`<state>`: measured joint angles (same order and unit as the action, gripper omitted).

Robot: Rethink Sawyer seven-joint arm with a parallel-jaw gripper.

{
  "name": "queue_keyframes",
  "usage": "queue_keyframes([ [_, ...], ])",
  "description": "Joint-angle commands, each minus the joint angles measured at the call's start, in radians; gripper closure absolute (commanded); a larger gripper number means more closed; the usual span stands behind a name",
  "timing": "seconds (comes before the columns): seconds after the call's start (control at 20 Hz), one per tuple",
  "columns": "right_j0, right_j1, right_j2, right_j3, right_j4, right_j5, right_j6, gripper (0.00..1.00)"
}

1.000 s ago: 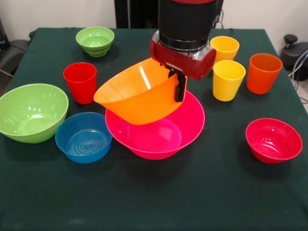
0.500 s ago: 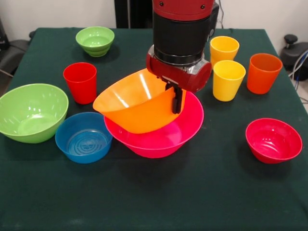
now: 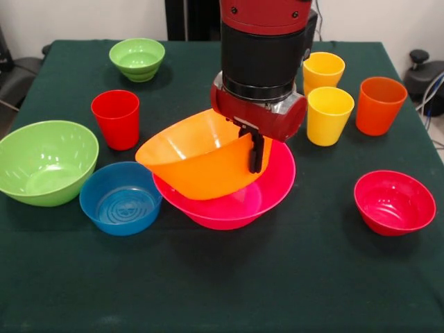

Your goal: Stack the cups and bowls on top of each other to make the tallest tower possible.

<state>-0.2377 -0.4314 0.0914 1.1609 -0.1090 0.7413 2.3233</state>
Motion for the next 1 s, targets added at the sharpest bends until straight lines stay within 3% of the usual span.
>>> queue_keyframes([
  [0.05, -0.003, 0.014, 0.099, -0.038, -0.072, 0.099, -0.220, 1.00],
  [0.8, -0.013, 0.017, 0.128, -0.035, -0.085, 0.106, -0.238, 1.00],
  [0.85, -0.016, 0.017, 0.133, -0.034, -0.088, 0.105, -0.239, 0.00],
  [1.0, -0.018, 0.018, 0.137, -0.031, -0.088, 0.099, -0.241, 0.00],
])
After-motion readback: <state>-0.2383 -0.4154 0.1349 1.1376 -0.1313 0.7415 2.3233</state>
